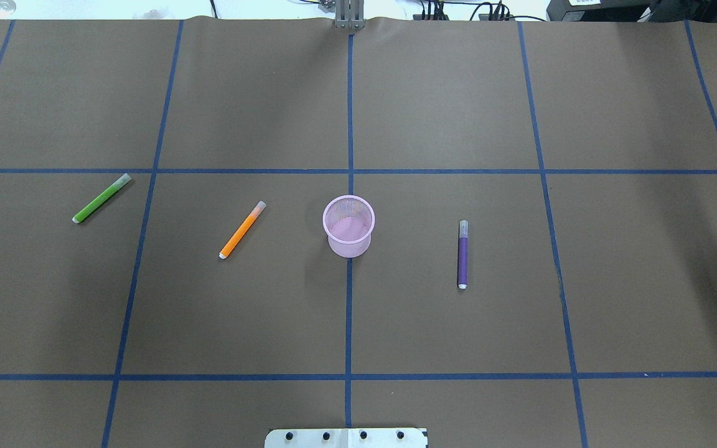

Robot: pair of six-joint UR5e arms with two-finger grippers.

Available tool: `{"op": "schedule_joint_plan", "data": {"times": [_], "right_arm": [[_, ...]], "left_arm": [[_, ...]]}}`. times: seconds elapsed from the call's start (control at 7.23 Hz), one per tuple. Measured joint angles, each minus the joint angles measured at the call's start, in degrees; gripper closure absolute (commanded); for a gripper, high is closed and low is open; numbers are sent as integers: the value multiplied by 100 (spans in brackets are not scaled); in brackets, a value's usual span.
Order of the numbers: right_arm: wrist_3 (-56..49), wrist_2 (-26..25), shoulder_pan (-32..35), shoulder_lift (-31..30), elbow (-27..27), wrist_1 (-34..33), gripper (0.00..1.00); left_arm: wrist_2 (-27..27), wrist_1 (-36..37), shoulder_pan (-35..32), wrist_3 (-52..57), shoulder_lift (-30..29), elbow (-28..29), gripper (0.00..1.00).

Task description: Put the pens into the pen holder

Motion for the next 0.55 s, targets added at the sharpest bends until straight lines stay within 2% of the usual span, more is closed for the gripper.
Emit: {"op": "schedule_joint_plan", "data": {"times": [0.55], "right_arm": [[448,7,-464,53,313,268,1]], "left_arm": [[-206,-8,267,-12,133,-131,0]]}}
